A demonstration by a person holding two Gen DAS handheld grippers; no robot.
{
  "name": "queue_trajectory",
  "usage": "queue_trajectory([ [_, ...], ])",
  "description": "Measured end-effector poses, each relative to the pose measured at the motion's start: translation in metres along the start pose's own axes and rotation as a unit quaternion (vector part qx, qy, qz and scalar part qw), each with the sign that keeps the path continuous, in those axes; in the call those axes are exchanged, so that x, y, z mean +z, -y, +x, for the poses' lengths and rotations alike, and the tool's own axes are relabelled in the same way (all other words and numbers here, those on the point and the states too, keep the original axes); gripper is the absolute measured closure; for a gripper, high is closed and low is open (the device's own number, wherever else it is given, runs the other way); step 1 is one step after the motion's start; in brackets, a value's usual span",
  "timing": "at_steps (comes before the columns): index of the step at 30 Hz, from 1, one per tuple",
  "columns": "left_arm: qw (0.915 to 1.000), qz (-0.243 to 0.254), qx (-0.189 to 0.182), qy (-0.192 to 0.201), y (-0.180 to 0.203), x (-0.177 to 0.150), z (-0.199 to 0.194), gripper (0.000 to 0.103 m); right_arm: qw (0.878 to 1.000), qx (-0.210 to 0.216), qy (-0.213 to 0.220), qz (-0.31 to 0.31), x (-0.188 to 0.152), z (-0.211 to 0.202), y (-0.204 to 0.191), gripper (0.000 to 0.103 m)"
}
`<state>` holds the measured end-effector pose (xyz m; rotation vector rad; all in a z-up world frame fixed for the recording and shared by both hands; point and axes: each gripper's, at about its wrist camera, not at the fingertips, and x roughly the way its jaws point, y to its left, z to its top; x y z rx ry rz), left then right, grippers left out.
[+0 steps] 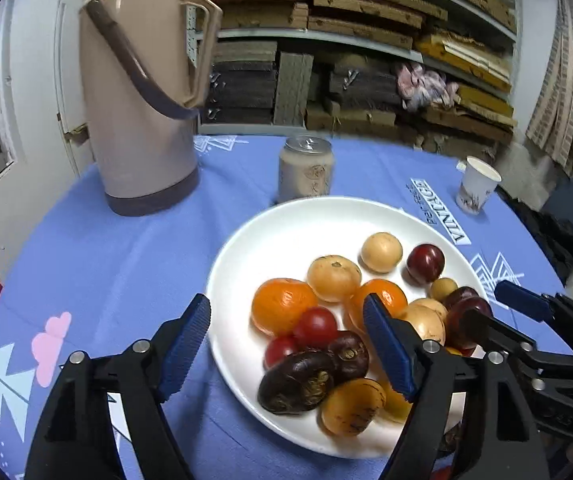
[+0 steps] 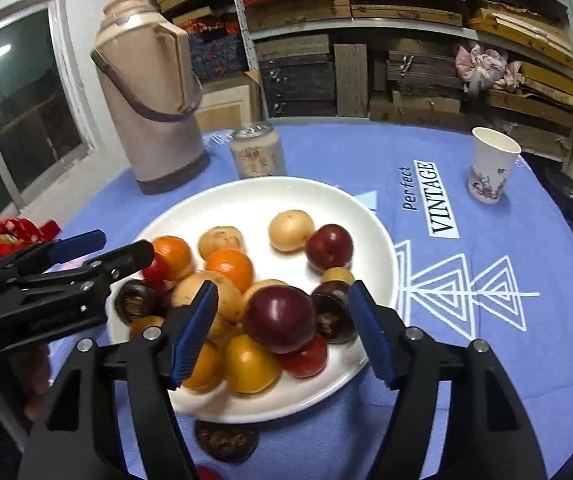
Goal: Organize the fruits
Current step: 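Carry the plum and tomato over the white plate and release them, then withdraw both tools from the plate toward the last dark brown fruit and tomato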
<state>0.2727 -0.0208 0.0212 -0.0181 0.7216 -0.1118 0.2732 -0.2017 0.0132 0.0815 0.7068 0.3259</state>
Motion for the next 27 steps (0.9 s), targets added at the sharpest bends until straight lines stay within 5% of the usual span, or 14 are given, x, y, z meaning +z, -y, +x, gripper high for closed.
queue_trajectory([
  [27, 0.9987, 0.028, 0.003, -0.041, -0.003, -0.032, -0.016, 0.017, 0.999, -0.016, 0.016, -0.03, -0.015, -0.053, -0.002, 0.016],
])
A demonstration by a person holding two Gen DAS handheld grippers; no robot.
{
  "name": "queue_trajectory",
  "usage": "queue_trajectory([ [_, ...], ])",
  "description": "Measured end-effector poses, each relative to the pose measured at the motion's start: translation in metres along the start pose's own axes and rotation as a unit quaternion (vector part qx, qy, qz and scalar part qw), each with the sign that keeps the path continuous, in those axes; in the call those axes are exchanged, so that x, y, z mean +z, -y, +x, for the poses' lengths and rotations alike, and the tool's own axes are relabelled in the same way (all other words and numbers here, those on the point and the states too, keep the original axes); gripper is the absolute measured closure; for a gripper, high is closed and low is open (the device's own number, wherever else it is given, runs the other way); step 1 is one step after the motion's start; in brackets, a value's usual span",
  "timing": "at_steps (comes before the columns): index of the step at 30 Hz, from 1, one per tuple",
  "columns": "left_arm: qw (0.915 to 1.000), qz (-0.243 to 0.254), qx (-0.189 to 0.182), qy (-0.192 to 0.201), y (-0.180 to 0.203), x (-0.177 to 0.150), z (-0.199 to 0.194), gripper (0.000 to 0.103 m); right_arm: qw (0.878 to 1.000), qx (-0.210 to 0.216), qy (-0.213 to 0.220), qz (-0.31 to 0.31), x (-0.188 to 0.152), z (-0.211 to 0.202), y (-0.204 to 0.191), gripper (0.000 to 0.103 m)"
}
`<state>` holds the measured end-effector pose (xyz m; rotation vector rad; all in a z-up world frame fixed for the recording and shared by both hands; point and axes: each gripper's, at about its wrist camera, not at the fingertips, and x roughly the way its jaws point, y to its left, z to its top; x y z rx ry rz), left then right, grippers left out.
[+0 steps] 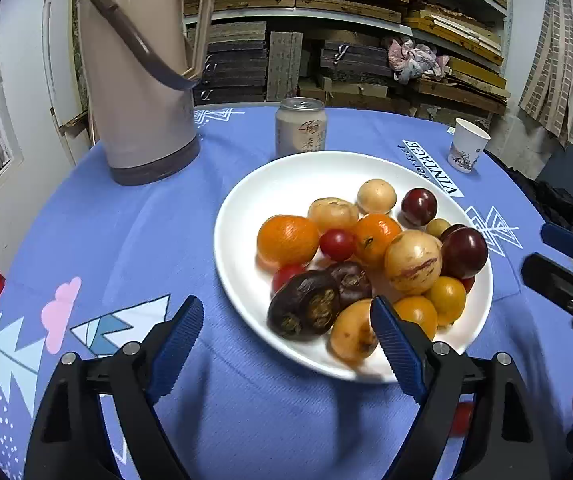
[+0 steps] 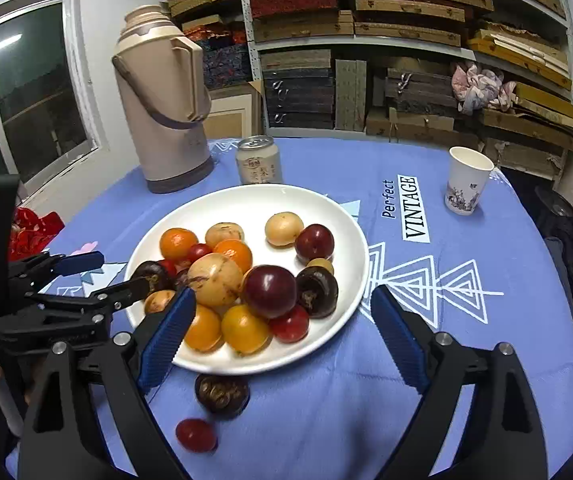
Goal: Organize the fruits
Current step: 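Withdraw both tools from the plate toward the last dark brown fruit and tomato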
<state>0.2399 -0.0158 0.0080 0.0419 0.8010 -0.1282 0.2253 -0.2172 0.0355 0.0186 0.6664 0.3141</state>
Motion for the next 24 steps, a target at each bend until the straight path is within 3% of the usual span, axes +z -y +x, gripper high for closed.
queue_trajectory([
  [7, 0.9998, 0.007, -0.009, -0.014, -0.006, -0.012, -0.009, 0.015, 0.999, 0.021, -0.027, -0.013, -0.018, -0.014, -0.01, 0.016],
  [19, 0.9992, 0.022, -0.008, -0.033, -0.006, -0.034, -0.015, 0.011, 0.992, 0.026, -0.096, -0.078, -0.045, 0.016, -0.045, 0.016],
  [23, 0.9993, 0.012, -0.004, -0.034, -0.01, -0.033, -0.015, 0.011, 0.988, 0.045, -0.12, -0.087, -0.052, 0.026, -0.053, 0.039],
  [24, 0.9992, 0.009, -0.005, -0.038, -0.01, -0.033, -0.014, 0.011, 0.987, 0.045, -0.127, -0.089, -0.054, 0.03, -0.054, 0.039],
])
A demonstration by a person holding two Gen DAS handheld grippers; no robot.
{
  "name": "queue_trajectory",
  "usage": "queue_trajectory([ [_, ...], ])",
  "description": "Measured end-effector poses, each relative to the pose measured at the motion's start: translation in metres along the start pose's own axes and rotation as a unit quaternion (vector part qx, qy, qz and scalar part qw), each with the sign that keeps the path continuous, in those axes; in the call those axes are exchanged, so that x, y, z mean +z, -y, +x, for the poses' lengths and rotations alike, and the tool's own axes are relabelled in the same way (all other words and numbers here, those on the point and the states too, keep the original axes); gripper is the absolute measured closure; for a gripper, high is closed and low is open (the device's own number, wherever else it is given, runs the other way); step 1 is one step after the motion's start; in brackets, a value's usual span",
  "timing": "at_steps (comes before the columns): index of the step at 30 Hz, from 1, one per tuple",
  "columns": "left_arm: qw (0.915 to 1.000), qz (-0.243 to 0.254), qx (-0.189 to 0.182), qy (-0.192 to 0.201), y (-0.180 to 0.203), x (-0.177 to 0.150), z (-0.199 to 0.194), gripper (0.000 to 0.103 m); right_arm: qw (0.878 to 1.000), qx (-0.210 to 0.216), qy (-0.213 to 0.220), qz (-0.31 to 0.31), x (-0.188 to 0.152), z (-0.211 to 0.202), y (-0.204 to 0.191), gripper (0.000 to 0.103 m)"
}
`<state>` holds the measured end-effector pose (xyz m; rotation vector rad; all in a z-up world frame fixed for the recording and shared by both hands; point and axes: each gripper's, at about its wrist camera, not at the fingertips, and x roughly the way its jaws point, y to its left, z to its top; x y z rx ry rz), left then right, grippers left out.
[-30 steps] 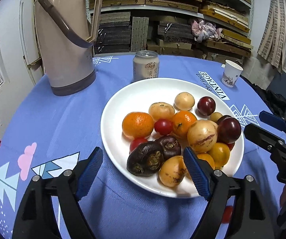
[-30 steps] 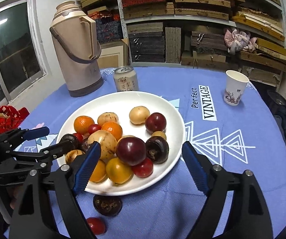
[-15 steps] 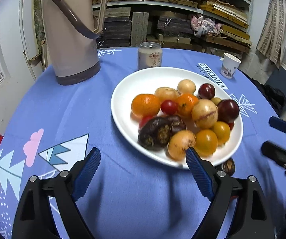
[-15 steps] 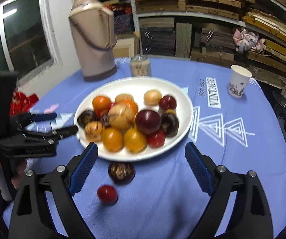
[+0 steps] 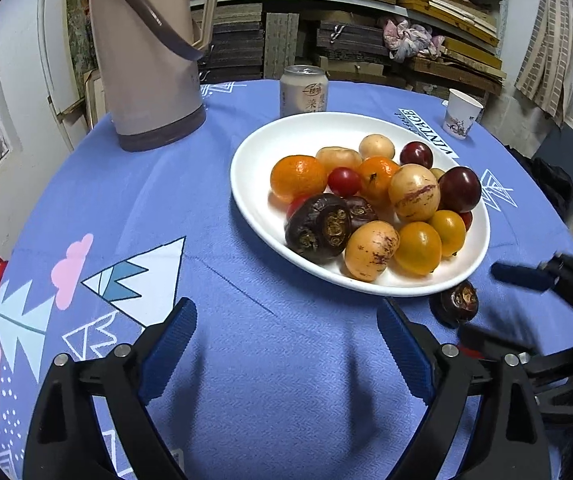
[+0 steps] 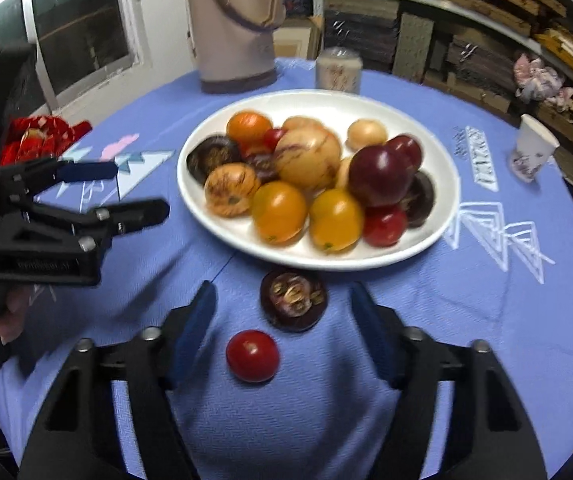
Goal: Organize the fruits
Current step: 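Withdraw both tools from the plate toward the last dark brown fruit and tomato, then grasp the dark brown fruit with the right tool while the left tool grasps the last red tomato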
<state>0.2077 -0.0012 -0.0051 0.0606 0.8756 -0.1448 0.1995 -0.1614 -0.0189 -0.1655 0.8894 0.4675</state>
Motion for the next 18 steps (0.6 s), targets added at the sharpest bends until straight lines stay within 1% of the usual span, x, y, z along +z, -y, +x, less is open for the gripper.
queue_trajectory([
  [2, 1.0, -0.001, 0.0, -0.004, 0.0, -0.001, 0.001, 0.011, 1.0, -0.005, -0.011, 0.001, -0.002, 0.008, -0.001, 0.039],
  [5, 1.0, 0.005, 0.002, -0.003, 0.002, -0.002, 0.0, 0.011, 1.0, -0.003, -0.024, -0.002, -0.005, 0.018, -0.004, 0.043],
  [7, 0.9999, 0.011, 0.001, -0.005, 0.005, -0.003, 0.001, 0.011, 0.999, -0.023, -0.027, -0.014, -0.006, 0.023, -0.008, 0.05],
  [8, 0.9999, 0.013, 0.001, -0.006, 0.006, -0.004, 0.002, 0.011, 0.999, -0.022, -0.028, -0.015, -0.006, 0.025, -0.008, 0.057],
  [9, 0.9998, 0.017, 0.001, -0.007, 0.007, -0.005, 0.002, 0.011, 1.0, -0.008, -0.026, -0.008, -0.006, 0.025, -0.007, 0.061],
  [10, 0.9998, 0.02, 0.0, -0.008, 0.009, -0.006, 0.003, 0.011, 1.0, -0.003, -0.026, -0.004, -0.006, 0.024, -0.006, 0.061],
  [12, 0.9995, 0.029, -0.002, -0.01, 0.013, -0.007, 0.004, 0.011, 1.0, -0.008, -0.025, 0.001, -0.006, 0.023, -0.004, 0.061],
  [15, 0.999, 0.044, -0.009, -0.007, 0.019, -0.01, 0.002, 0.011, 0.999, 0.006, -0.027, 0.019, -0.004, 0.019, 0.004, 0.061],
  [18, 0.9981, 0.059, -0.017, -0.007, 0.026, -0.012, 0.002, 0.011, 0.999, 0.016, -0.018, 0.036, -0.002, 0.007, 0.013, 0.061],
])
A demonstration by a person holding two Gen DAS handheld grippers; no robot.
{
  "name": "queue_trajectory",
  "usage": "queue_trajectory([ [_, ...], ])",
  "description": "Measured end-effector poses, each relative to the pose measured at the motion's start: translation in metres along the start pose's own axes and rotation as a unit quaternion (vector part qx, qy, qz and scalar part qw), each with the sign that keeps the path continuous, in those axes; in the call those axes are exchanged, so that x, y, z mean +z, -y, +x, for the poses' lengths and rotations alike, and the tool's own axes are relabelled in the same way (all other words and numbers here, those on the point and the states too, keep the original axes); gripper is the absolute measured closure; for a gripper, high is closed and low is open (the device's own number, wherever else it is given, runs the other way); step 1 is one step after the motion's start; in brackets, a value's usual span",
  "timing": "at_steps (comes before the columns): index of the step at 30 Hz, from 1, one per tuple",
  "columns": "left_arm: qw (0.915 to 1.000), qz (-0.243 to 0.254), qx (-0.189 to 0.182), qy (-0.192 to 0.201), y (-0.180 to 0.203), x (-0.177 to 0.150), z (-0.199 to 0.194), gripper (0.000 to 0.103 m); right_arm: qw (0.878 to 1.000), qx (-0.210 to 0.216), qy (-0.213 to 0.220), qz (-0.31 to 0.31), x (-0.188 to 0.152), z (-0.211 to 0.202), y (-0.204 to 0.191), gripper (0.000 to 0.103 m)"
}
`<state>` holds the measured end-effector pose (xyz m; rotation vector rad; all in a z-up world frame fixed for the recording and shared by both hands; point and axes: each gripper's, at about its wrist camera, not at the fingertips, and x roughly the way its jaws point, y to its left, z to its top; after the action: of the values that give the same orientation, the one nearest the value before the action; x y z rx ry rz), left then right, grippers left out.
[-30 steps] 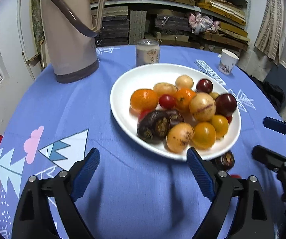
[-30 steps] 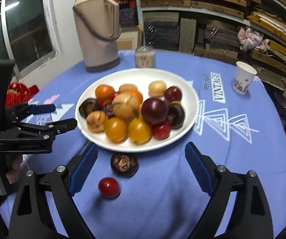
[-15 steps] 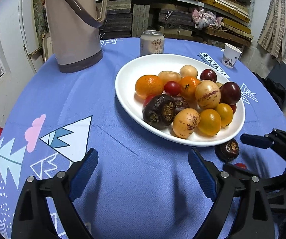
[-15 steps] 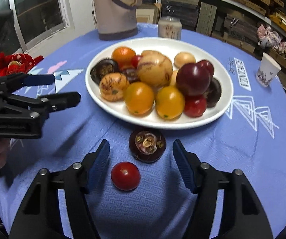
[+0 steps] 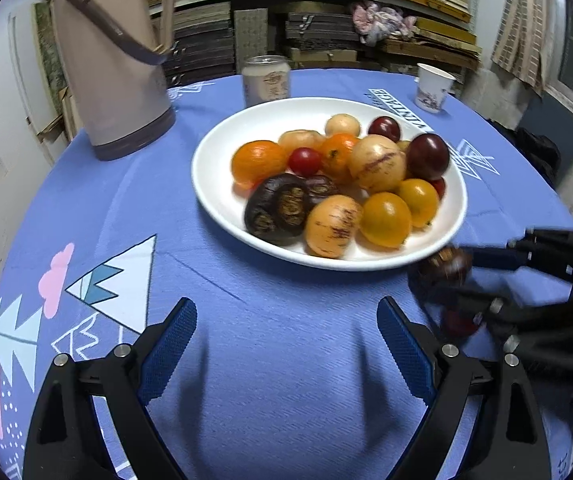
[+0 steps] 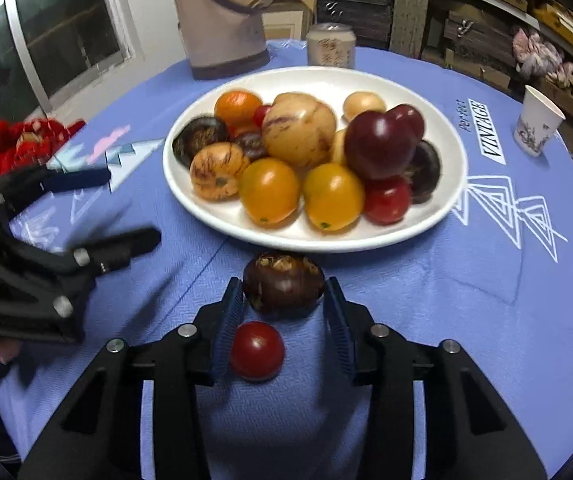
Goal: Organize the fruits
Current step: 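Grasp the dark brown fruit with the right tool while the left tool grasps the last red tomato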
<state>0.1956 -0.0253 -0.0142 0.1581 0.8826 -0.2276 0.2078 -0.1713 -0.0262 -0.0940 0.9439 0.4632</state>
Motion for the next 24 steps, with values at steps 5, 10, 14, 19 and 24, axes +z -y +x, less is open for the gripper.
queue_trajectory([
  [5, 0.9993, 0.03, -0.021, -0.007, 0.015, -0.005, 0.002, 0.011, 1.0, -0.002, 0.008, 0.029, -0.001, -0.017, 0.018, 0.062],
  [10, 0.9963, 0.069, -0.049, -0.016, 0.041, -0.014, 0.005, 0.011, 0.998, -0.017, -0.02, 0.055, -0.006, -0.008, 0.035, 0.063],
  [14, 0.9933, 0.1, -0.058, -0.007, 0.063, -0.021, 0.006, 0.011, 0.998, -0.017, -0.021, 0.057, -0.008, -0.004, 0.037, 0.061],
  [19, 0.9916, 0.112, -0.065, -0.005, 0.079, -0.025, 0.01, 0.011, 0.998, -0.013, -0.019, 0.058, -0.009, 0.004, 0.037, 0.052],
  [24, 0.9933, 0.091, -0.072, -0.008, 0.08, -0.025, 0.018, 0.013, 0.998, -0.009, -0.014, 0.062, -0.006, 0.006, 0.038, 0.049],
])
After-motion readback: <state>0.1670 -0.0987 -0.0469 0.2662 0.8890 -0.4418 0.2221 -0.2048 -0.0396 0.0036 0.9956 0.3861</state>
